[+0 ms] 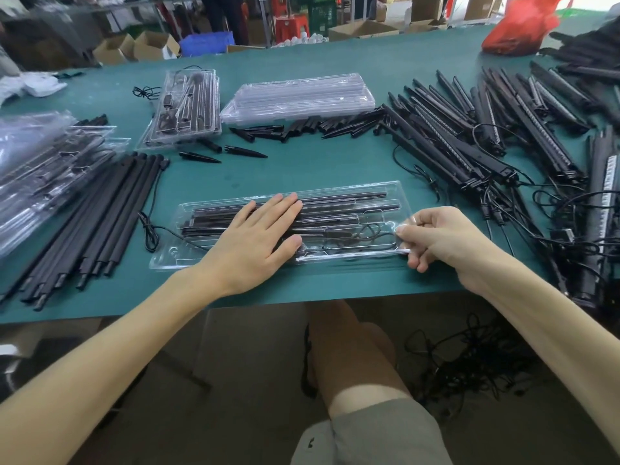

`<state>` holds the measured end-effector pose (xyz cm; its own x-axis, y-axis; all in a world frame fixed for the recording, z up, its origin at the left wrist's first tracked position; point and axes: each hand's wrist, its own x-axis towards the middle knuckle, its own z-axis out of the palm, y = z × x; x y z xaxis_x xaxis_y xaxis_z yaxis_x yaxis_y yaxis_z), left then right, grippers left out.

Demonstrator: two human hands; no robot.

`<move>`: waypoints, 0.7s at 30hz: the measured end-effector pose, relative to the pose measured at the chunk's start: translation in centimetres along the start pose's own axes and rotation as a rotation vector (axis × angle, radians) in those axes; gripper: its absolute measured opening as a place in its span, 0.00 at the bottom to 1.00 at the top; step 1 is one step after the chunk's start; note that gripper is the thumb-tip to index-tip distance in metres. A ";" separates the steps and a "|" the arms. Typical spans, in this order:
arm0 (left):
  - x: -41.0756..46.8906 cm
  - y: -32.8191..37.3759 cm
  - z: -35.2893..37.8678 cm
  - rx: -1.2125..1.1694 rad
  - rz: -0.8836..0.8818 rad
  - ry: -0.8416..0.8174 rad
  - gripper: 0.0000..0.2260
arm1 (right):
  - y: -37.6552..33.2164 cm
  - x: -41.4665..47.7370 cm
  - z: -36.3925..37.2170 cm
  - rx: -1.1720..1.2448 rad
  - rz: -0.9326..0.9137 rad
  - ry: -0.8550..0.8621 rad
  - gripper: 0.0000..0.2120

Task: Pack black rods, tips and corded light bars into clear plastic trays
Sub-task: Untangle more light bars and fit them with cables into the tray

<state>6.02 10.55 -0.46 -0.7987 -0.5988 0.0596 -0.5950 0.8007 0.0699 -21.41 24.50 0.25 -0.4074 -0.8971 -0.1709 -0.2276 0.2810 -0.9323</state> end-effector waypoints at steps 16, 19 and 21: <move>-0.2 0.2 -0.1 -0.070 -0.008 0.063 0.33 | -0.4 -0.8 -0.7 0.083 -0.002 -0.133 0.14; -0.2 0.0 0.0 -0.087 0.000 0.071 0.32 | -0.7 -1.1 -0.8 0.091 -0.014 -0.174 0.12; -0.2 -0.1 0.1 -0.097 0.002 0.078 0.32 | -0.8 -1.2 -0.8 0.109 -0.014 -0.169 0.09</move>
<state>6.24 10.65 -0.54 -0.7886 -0.5996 0.1366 -0.5786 0.7987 0.1655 -21.45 25.62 1.47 -0.2484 -0.9476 -0.2007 -0.1312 0.2382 -0.9623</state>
